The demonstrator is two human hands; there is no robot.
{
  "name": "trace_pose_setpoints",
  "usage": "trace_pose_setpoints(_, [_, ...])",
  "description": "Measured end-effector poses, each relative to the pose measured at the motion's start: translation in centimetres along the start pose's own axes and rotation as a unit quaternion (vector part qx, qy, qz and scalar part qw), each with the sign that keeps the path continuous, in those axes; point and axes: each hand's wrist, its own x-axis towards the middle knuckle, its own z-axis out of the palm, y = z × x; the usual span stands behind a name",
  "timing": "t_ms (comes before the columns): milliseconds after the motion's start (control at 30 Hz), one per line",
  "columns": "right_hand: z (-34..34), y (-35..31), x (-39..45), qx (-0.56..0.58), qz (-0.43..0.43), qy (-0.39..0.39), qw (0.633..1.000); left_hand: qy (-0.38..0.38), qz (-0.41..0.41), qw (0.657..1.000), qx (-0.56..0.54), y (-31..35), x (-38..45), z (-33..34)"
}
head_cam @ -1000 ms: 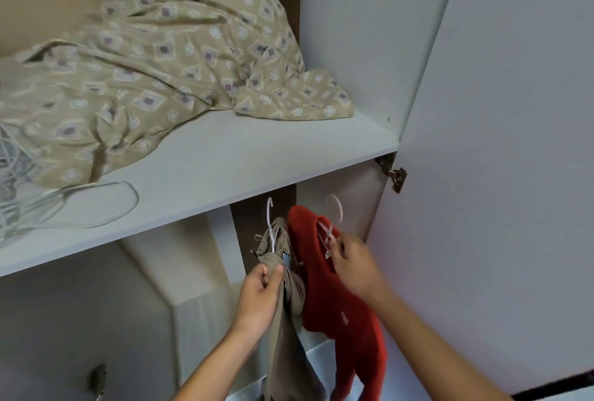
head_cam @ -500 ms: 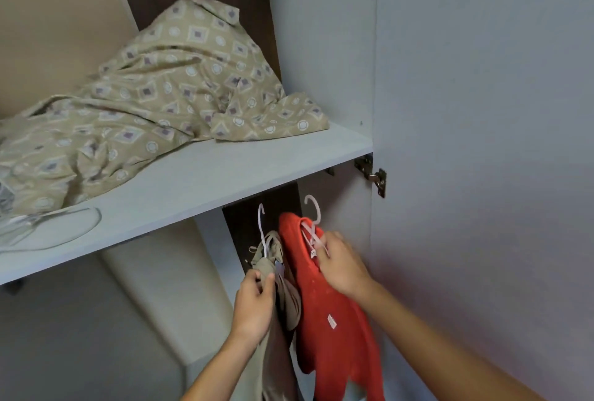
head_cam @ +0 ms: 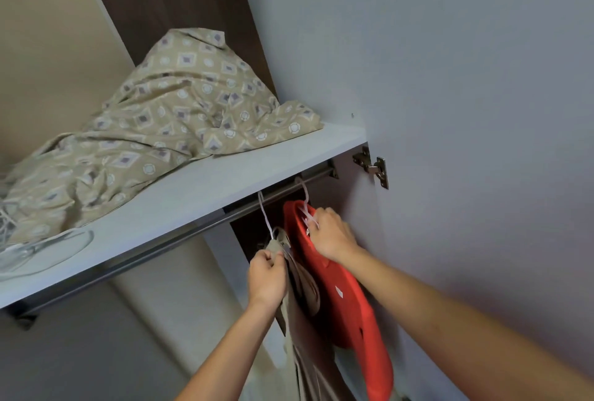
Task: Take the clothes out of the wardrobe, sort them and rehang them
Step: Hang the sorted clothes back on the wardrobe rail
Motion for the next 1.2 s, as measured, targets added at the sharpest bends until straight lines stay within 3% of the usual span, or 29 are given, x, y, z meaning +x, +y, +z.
trace_pose_setpoints(267, [0.2,-1.7,3.6,0.009,0.027,0.010,1.000,0.004,-0.007,1.000,0.018,-0.3,4.8,1.5])
trace_pose_setpoints(767, [0.6,0.9,6.2,-0.045,0.084,-0.006,0.995,-0.008,-0.045,0.999,0.017,-2.3,7.9,3.2])
trace_pose_setpoints(1200, [0.0,1.7,5.5,-0.051,0.087,-0.002,0.995,-0.080,-0.057,0.993,0.063,-2.5,8.3,6.1])
